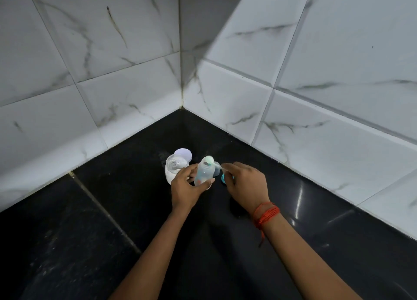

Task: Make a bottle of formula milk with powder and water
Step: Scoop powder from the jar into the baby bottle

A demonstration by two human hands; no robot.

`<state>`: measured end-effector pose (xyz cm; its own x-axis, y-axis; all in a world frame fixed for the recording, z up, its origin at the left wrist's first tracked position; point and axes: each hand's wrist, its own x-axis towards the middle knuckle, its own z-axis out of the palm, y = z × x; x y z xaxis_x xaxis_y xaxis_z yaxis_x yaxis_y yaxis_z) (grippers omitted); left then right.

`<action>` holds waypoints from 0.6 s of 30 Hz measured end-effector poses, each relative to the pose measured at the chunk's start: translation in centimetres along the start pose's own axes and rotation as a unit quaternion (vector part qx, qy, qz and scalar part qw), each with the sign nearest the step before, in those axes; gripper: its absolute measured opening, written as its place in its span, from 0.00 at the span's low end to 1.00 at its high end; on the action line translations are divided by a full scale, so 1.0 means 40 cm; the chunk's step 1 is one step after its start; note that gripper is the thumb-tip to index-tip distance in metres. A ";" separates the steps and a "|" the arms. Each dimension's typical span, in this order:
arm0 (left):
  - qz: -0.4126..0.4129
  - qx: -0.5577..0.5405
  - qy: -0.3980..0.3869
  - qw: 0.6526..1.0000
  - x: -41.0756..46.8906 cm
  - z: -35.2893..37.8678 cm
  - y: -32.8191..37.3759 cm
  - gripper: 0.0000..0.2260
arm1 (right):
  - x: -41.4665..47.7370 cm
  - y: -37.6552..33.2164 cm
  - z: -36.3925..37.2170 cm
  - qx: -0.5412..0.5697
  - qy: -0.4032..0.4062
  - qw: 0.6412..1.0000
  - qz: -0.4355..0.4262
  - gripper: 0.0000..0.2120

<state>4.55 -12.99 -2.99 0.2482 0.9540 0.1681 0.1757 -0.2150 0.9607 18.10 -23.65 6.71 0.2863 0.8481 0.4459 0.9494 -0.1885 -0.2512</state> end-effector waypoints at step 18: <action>-0.021 -0.002 -0.059 0.998 -0.019 0.038 -0.105 0.22 | 0.063 0.009 0.033 0.194 -0.066 0.960 0.190 0.06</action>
<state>5.07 -13.14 -7.51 0.3511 0.9309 0.1010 0.1847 -0.1746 0.9672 18.98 -20.93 6.61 0.5591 0.8148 0.1531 0.6531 -0.3192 -0.6867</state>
